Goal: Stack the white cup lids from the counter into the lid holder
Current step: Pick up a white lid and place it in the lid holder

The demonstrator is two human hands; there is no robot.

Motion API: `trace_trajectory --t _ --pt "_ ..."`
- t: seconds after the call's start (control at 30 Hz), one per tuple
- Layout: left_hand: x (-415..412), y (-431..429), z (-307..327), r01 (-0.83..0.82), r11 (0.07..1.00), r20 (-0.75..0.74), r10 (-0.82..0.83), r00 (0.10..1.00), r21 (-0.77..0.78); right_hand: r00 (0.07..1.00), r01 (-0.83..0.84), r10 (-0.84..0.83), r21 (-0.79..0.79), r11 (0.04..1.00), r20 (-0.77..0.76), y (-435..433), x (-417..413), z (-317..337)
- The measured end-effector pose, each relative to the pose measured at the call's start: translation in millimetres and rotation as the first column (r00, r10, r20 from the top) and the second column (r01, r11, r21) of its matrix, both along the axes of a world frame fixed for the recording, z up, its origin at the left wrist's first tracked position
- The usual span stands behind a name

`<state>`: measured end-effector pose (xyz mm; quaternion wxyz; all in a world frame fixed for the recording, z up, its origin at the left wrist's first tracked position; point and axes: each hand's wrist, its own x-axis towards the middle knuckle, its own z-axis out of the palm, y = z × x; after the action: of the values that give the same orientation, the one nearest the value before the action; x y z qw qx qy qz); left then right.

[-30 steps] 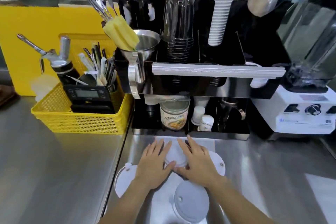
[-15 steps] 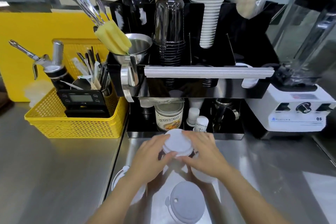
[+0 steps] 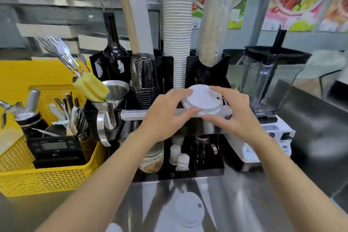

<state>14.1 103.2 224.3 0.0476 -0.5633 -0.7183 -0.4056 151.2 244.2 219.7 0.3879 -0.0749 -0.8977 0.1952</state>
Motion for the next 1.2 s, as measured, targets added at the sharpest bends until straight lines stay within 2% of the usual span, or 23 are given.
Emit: trace_trajectory --t 0.1,0.27,0.4,0.53,0.67,0.77,0.9,1.03,1.1,1.13,1.2 --pt "-6.6 35.4 17.7 0.009 0.998 -0.066 -0.013 0.998 -0.066 0.989 0.066 -0.066 -0.001 0.998 0.131 33.1 -2.3 18.0" --pt "-19.4 78.4 30.6 -0.011 0.985 -0.232 -0.03 0.972 -0.175 0.929 0.154 -0.178 0.098 0.983 0.325 78.9 -14.5 30.2" --pt "-29.7 104.2 28.2 -0.088 0.952 -0.381 -0.031 0.924 -0.291 0.856 0.179 -0.258 0.212 0.961 0.448 100.4 -27.0 30.8" --pt "-42.0 123.3 11.3 -0.126 0.912 -0.506 -0.098 0.857 -0.39 0.761 0.133 -0.315 0.34 0.931 0.568 108.7 -39.0 28.2" --pt "-46.1 136.3 5.9 -0.127 0.86 -0.506 -0.165 0.847 -0.494 0.594 0.124 -0.365 0.367 0.922 0.717 114.5 -50.4 36.0" --pt "-41.4 143.5 4.7 -0.094 0.811 -0.441 -0.213 0.872 -0.578 0.466 0.099 -0.365 0.363 0.927 0.806 112.2 -62.2 36.0" --pt "-39.7 146.7 5.0 -0.09 0.761 -0.404 -0.238 0.883 -0.643 0.39 0.096 -0.322 0.31 0.946 0.863 111.1 -70.2 30.7" --pt "-40.9 147.7 3.3 -0.07 0.759 -0.356 -0.22 0.908 -0.648 0.311 0.063 -0.362 0.361 0.931 0.879 110.9 -71.9 31.9" --pt "-39.7 145.1 -0.4 -0.073 0.803 -0.396 -0.211 0.894 -0.592 0.344 0.066 -0.373 0.374 0.925 0.862 111.4 -69.2 27.7" --pt "-39.3 142.5 -2.5 -0.065 0.835 -0.412 -0.201 0.888 -0.547 0.397 0.072 -0.366 0.369 0.927 0.842 111.3 -65.6 26.0" --pt "-37.2 133.3 -5.8 -0.025 0.903 -0.409 -0.17 0.896 -0.429 0.562 0.09 -0.336 0.348 0.933 0.756 110.8 -56.0 24.0"
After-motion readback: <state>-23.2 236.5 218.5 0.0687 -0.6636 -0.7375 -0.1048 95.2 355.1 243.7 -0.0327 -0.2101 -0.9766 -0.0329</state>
